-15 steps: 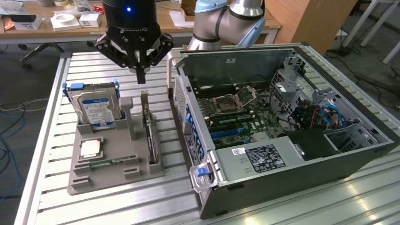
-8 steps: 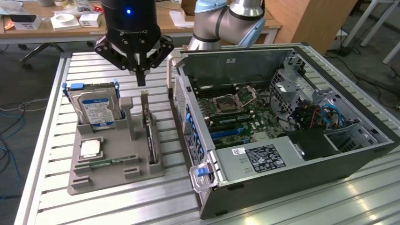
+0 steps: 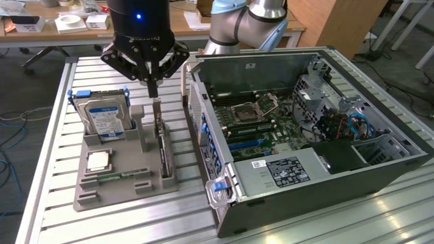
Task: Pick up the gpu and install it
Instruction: 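Reach for the gpu, then pick up the gpu and move the gpu toward the slot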
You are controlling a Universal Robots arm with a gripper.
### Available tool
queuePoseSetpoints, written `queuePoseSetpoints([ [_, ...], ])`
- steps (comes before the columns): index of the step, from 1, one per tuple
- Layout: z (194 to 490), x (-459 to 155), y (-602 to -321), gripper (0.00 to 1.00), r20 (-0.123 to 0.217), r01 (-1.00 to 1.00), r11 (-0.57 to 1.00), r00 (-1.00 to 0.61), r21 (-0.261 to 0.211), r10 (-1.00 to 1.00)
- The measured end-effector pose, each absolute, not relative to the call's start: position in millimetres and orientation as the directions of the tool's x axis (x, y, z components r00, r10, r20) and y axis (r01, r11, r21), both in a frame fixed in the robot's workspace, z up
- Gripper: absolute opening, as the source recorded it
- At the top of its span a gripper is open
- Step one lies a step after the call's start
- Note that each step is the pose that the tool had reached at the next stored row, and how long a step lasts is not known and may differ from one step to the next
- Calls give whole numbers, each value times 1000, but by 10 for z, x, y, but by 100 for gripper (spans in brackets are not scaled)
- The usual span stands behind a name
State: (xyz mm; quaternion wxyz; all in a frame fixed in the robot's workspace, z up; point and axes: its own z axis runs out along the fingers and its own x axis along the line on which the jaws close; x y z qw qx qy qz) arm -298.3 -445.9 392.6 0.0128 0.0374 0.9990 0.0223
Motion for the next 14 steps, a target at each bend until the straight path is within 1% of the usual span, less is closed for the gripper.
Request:
queuePoseSetpoints([
  [14, 3926, -3002, -4469, 10, -24, 74, 996, -997, 45, 75],
])
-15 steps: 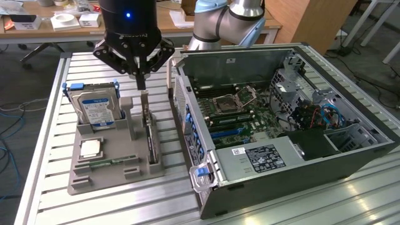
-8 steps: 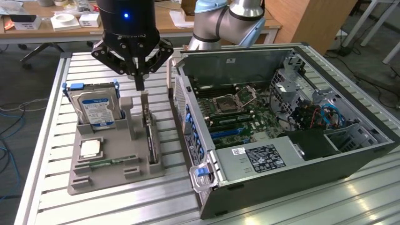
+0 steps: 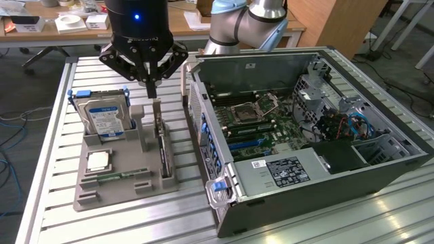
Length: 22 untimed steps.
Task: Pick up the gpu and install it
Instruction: 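Pick up the gpu and move the gpu toward the slot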
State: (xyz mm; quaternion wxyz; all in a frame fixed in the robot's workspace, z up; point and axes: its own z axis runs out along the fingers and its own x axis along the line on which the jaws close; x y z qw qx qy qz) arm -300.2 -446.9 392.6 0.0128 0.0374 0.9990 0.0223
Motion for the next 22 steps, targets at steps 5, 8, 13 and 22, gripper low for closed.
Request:
queuePoseSetpoints([
  [5, 3926, -3002, -4469, 17, -24, 74, 996, -997, 45, 75],
  [8, 3926, -3002, -4469, 29, -24, 74, 996, -997, 45, 75],
  [13, 3926, -3002, -4469, 47, -24, 74, 996, -997, 45, 75],
  [22, 3923, -3002, -4469, 53, -24, 74, 996, -997, 45, 75],
])
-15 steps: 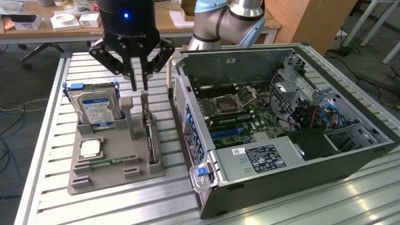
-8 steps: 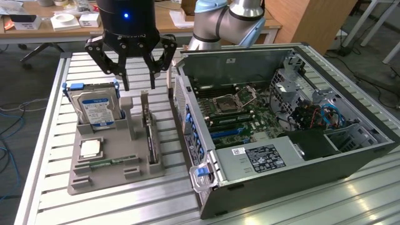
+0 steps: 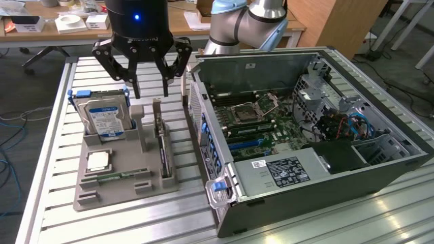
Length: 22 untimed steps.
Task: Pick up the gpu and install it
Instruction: 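Pick up the gpu and move the gpu toward the slot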
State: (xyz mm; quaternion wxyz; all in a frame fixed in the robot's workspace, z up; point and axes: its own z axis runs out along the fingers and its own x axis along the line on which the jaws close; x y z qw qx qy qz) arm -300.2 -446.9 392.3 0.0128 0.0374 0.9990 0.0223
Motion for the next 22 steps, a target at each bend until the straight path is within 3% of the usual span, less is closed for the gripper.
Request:
queuePoseSetpoints([
  [22, 3735, -3002, -4469, 53, -24, 74, 996, -997, 45, 75],
])
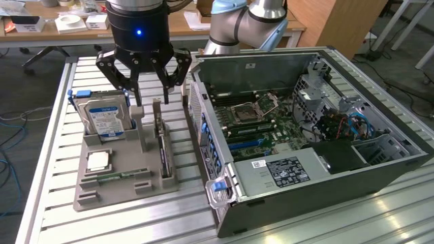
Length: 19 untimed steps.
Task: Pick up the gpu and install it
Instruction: 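Pick up the gpu and move the gpu toward the slot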
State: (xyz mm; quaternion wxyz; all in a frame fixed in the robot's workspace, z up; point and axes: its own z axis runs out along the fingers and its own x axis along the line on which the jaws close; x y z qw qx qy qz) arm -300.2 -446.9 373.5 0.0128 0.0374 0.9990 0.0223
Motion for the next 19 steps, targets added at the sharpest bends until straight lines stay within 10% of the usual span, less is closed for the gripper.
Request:
queuePoseSetpoints([
  [19, 3544, -3002, -4469, 53, -24, 74, 996, -997, 45, 75],
])
